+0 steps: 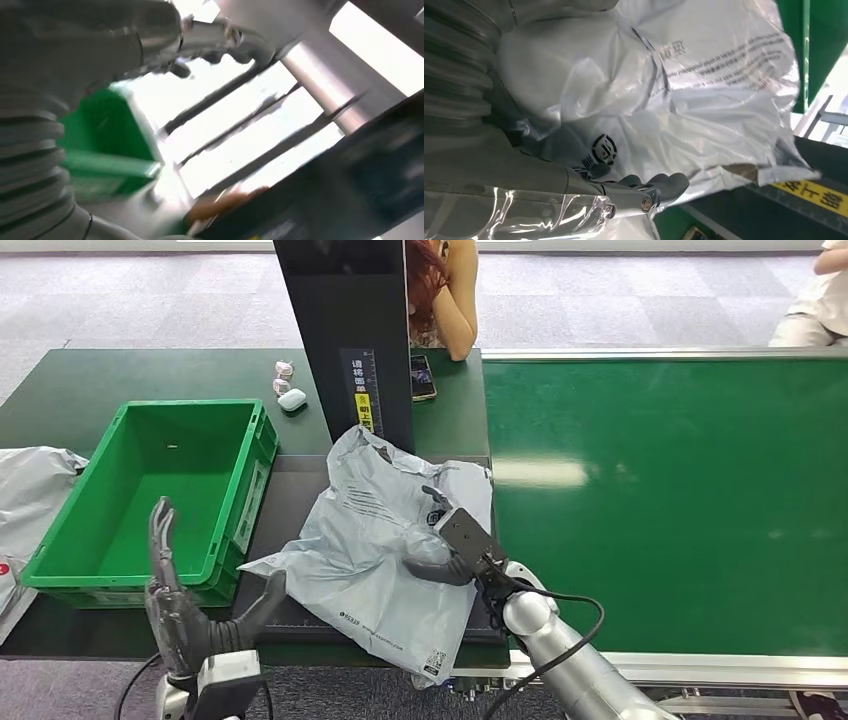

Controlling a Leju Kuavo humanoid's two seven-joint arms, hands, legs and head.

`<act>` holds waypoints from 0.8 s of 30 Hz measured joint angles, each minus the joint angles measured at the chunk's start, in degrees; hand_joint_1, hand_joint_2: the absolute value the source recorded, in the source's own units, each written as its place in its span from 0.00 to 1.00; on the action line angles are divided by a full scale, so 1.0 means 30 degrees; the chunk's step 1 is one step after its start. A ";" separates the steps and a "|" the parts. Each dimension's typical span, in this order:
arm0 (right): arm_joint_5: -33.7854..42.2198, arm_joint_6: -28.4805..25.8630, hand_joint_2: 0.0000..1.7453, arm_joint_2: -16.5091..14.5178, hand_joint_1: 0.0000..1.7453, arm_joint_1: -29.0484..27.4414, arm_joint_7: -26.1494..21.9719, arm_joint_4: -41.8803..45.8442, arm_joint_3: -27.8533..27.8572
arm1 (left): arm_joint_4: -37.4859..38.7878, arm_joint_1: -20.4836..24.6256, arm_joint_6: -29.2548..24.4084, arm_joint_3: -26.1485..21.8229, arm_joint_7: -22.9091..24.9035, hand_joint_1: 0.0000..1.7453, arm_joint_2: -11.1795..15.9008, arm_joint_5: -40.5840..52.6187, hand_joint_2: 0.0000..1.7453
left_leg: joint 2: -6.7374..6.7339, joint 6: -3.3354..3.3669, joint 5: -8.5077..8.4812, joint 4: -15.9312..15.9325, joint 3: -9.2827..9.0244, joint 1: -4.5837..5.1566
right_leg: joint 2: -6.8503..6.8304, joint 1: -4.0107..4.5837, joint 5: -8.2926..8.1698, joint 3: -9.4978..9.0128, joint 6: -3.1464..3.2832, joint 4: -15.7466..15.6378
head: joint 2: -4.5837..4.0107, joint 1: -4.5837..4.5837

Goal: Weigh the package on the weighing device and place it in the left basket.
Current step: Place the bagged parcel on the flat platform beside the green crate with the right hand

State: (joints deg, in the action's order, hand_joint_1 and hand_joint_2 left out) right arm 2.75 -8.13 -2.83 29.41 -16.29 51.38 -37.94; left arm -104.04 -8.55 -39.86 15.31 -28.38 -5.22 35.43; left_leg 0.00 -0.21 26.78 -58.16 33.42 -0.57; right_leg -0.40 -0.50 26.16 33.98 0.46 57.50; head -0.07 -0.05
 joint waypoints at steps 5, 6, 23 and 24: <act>0.0097 0.0763 1.00 -0.0235 0.00 -0.0312 -0.0350 -0.0084 0.0406 | -0.2150 -0.0311 -0.0091 -0.2434 -0.3539 0.00 -0.1641 0.0356 1.00 | -0.0007 -0.0001 -0.0001 -0.0001 0.0001 0.0001 | 0.0005 -0.0001 -0.0001 0.0003 0.0000 0.0000 | 0.0000 -0.0002; 0.0166 0.0851 1.00 -0.0313 0.00 -0.0323 -0.0442 -0.0133 0.0479 | -0.2533 -0.0322 -0.0091 -0.2755 -0.3713 0.00 -0.1846 0.0352 1.00 | -0.0006 -0.0001 -0.0002 -0.0001 -0.0001 0.0001 | 0.0003 -0.0001 -0.0001 0.0004 0.0000 0.0000 | 0.0000 0.0000; 0.6156 0.0749 1.00 -0.0890 0.00 -0.2987 -0.4073 0.5212 0.4245 | 0.2783 0.5251 0.7967 0.4328 0.7512 0.00 0.0285 0.5865 1.00 | 0.0019 -0.0027 -0.0033 -0.0013 0.0022 0.0011 | -0.0021 -0.0008 -0.0045 0.0039 0.0045 -0.0002 | 0.0000 -0.0004; 0.6523 0.0556 1.00 -0.0954 0.00 -0.3290 -0.4140 0.5951 0.4556 | 0.3392 0.5673 0.8464 0.4810 0.7733 0.00 0.0317 0.6103 1.00 | 0.0018 -0.0027 -0.0032 -0.0013 0.0026 0.0012 | -0.0021 -0.0008 -0.0045 0.0043 0.0045 -0.0002 | 0.0000 -0.0004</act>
State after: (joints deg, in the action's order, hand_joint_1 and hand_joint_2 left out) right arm 22.32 -6.46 -5.69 19.54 -28.71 69.23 -24.27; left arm -93.87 8.47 -14.46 29.74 -5.18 -4.27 53.74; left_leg 0.05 -0.29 26.68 -58.20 33.50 -0.53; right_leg -0.46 -0.52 26.03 34.11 0.59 57.49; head -0.07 -0.06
